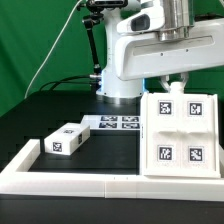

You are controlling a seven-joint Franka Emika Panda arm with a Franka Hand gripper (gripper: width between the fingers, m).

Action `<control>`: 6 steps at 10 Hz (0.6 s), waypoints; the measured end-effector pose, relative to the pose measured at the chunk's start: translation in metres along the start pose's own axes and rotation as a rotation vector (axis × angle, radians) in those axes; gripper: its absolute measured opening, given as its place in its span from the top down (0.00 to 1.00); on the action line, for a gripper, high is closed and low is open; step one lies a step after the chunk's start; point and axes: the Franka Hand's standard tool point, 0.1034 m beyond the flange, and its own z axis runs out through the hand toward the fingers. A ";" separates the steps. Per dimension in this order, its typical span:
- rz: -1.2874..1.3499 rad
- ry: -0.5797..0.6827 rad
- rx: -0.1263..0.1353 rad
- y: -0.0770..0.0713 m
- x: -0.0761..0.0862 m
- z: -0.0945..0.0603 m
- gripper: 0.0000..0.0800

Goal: Assemble cabinet

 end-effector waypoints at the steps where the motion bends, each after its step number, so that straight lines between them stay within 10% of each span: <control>1: -0.003 0.008 -0.004 -0.005 -0.007 0.002 1.00; 6: -0.013 0.028 -0.009 -0.007 0.002 -0.014 1.00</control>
Offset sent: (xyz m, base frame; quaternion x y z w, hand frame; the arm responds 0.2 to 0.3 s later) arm -0.0023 0.0009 0.0176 -0.0260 0.0062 -0.0161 0.9995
